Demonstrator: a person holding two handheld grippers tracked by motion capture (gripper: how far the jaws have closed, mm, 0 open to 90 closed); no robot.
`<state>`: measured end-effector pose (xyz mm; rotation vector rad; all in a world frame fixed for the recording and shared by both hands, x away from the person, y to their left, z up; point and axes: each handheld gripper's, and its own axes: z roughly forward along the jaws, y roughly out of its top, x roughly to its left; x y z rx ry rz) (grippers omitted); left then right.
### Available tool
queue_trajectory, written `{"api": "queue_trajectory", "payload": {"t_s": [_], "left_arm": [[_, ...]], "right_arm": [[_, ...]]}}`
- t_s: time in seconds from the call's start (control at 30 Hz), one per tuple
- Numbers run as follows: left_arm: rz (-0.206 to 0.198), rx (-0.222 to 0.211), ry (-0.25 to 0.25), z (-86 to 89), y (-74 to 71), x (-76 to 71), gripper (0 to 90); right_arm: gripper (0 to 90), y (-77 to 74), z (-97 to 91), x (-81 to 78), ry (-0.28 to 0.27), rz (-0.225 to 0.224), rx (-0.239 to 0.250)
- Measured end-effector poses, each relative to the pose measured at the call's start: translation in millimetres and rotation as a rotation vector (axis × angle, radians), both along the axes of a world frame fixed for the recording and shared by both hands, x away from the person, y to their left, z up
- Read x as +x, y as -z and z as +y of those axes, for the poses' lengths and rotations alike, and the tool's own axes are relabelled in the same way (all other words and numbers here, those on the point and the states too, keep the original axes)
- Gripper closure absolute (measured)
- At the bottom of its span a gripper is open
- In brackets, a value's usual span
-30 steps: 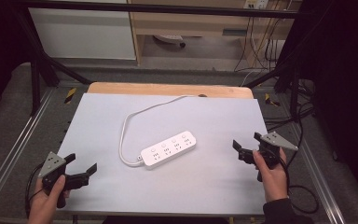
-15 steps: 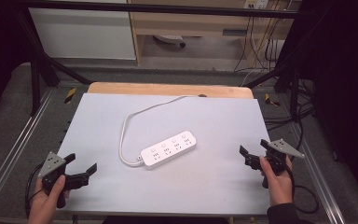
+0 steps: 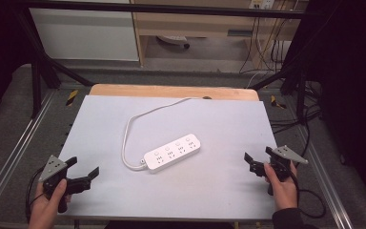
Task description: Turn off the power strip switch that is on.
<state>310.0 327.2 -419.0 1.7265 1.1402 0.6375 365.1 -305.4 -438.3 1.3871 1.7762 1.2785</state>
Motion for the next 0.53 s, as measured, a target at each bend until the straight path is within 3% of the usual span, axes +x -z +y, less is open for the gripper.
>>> {"api": "queue_trajectory", "payload": {"t_s": [0.27, 0.53], "left_arm": [[-0.001, 0.000, 0.000, -0.3, -0.2, -0.2, 5.5], [-0.005, -0.005, 0.000, -0.3, -0.7, -0.3, 5.5]], "right_arm": [[5.1, 9.6, 9.9, 2.6, -0.029, 0.028, -0.006], [4.5, 18.9, 29.6, 8.6, -0.079, 0.075, -0.070]]}}
